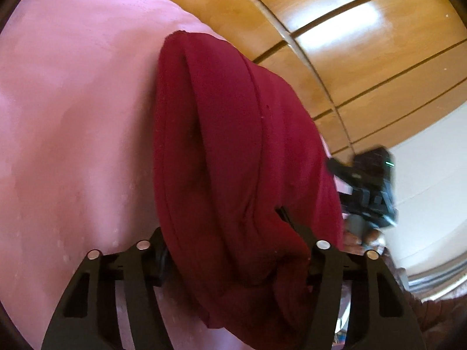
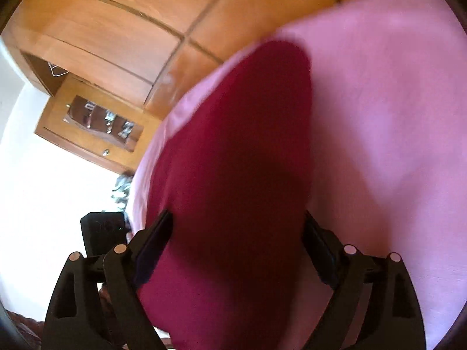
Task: Fold small clothes
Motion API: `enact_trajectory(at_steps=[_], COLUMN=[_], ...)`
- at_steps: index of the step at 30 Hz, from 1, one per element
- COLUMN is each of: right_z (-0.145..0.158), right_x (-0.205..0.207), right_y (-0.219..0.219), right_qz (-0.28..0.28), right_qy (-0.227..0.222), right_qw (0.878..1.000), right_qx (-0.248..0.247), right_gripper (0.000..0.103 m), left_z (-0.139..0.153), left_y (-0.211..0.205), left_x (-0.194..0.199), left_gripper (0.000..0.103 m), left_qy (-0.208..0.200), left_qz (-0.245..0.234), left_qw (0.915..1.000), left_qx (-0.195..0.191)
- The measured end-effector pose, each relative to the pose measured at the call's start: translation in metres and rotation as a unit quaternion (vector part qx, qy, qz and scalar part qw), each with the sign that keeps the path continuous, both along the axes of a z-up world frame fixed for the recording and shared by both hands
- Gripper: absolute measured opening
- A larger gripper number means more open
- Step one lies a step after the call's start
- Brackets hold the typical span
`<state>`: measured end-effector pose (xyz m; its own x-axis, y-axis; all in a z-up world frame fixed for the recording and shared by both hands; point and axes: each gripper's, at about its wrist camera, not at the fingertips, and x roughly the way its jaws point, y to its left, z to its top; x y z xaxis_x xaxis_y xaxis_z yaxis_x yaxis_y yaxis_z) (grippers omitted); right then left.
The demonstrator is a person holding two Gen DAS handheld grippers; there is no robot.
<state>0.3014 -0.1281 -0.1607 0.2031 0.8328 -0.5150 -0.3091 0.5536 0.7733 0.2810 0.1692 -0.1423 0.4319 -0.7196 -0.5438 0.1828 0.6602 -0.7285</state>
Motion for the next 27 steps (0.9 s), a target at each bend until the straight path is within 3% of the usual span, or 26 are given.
enact_trajectory(at_steps=[1, 2, 3, 5, 9, 15, 19, 23, 25, 27], right_z=[-0.002, -0.001, 0.003, 0.013, 0.053, 0.102, 0.097, 0.067, 0.038, 0.006], right_x=[-0.001, -0.004, -0.007, -0.013, -0.02, -0.017, -0.007, 0.003, 0.009, 0.013], right_y=[0.003, 0.003, -0.001, -0.007, -0.035, -0.134, -0.194, -0.249, -0.269, -0.275], right_qz=[0.003, 0.0, -0.004, -0.006, -0.017, -0.094, -0.157, -0.216, -0.241, -0.252], right_qy=[0.002, -0.002, -0.007, -0.022, -0.078, -0.142, -0.142, -0.115, -0.08, -0.045], right_qw=[1.0, 1.0, 1.0, 1.0, 0.997, 0.985, 0.977, 0.967, 0.961, 0.954], right_qx=[0.005, 0.006, 0.012, 0.017, 0.012, -0.001, -0.024, -0.071, -0.111, -0.159], right_gripper=[0.07, 0.064, 0.051, 0.042, 0.038, 0.038, 0.04, 0.042, 0.049, 0.059], left_z=[-0.001, -0.001, -0.001, 0.005, 0.026, 0.041, 0.046, 0.04, 0.022, -0.006], left_y=[0.0, 0.0, 0.001, 0.0, -0.021, -0.078, -0.141, -0.206, -0.241, -0.271], left_x=[-0.001, -0.001, -0.002, -0.005, -0.008, 0.021, 0.052, 0.073, 0.082, 0.088], left_gripper=[0.054, 0.052, 0.049, 0.047, 0.046, 0.046, 0.046, 0.046, 0.044, 0.046], left_qy=[-0.003, -0.005, -0.007, -0.016, -0.044, -0.092, -0.103, -0.094, -0.079, -0.057], left_qz=[-0.006, -0.01, -0.013, -0.019, -0.056, -0.114, -0.154, -0.179, -0.187, -0.191], left_qw=[0.9999, 0.9998, 0.9996, 0.9987, 0.9957, 0.9869, 0.9821, 0.9791, 0.9761, 0.9675], left_qx=[-0.007, -0.015, -0.023, -0.045, -0.059, -0.067, -0.036, 0.02, 0.077, 0.156])
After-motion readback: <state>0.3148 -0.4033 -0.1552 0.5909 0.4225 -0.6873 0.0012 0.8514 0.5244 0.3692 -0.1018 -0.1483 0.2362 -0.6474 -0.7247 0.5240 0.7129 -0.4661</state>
